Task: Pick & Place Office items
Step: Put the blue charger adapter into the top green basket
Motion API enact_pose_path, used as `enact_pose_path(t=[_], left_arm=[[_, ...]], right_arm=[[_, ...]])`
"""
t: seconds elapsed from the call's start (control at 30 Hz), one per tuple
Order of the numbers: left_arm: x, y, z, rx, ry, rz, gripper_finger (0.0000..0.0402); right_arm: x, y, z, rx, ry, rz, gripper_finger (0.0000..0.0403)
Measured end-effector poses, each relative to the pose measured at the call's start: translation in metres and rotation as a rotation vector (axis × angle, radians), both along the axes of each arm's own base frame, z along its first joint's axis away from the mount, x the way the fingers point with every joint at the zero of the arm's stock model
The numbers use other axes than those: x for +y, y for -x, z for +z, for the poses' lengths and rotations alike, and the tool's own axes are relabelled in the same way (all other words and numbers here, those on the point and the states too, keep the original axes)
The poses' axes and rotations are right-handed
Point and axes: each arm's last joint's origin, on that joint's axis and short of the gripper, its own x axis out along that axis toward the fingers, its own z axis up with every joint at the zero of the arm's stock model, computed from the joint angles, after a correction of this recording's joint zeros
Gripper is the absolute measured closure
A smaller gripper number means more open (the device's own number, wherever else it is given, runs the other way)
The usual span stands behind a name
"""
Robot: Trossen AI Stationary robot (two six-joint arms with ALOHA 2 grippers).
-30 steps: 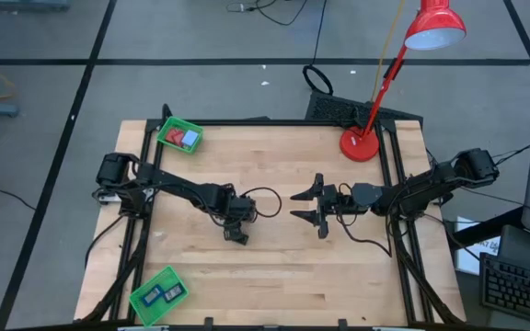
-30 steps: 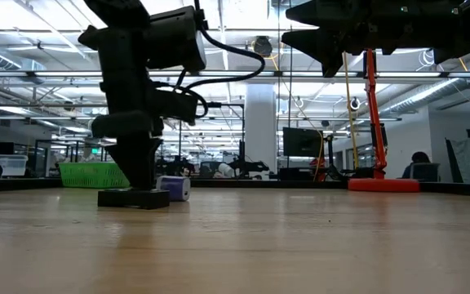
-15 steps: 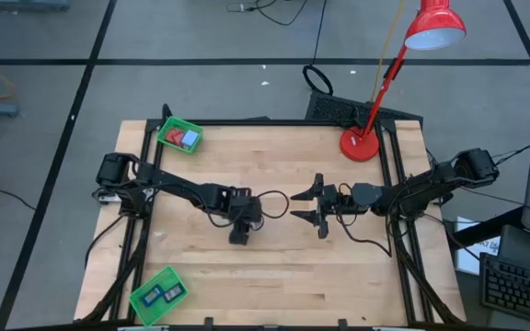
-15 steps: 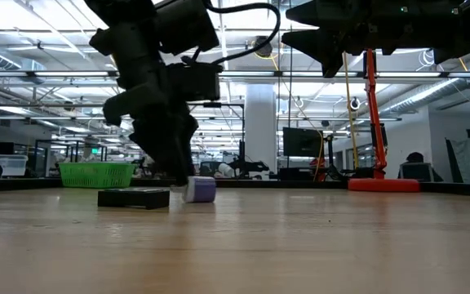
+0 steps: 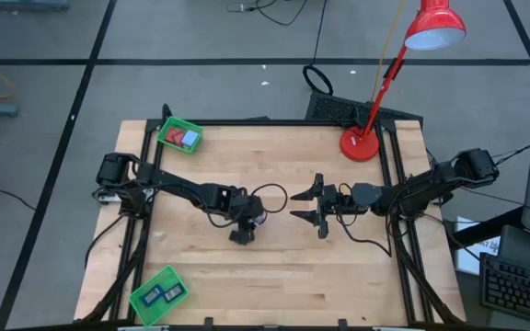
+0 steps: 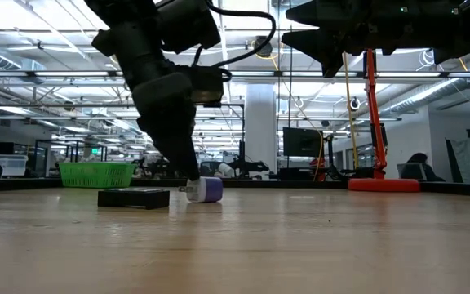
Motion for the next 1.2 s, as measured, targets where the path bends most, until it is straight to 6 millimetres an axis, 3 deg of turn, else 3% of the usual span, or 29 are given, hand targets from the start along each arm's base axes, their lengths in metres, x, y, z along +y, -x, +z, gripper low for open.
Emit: enact_pose_path(t=[0.2,0.4,0.67,0.87,1.2], left_arm=[[0.0,0.0,0.0,-0.001,0.064,0.176,0.0121],[0.003,-0.001,0.0,-0.022,0.033,0.286,0.0105],[-0.001,-0.01,-0.023,-0.018,0.036,0.32,0.0116],[-0.001,-0.01,-0.027,-0.006,0.016,0.326,0.0133],[0.0,-0.011,-0.026,-0.026,-0.032,0.263,0.0232]], right_arm=[[0.0,0.0,0.0,0.0,0.004,0.0,0.0206],[0.0,0.0,0.0,0.0,0.004,0.0,0.0206],[0.0,0.0,0.0,0.0,0.003,0.0,0.0206],[0.0,0.0,0.0,0.0,0.004,0.0,0.0206],[0.0,0.0,0.0,0.0,0.003,0.0,0.0206]])
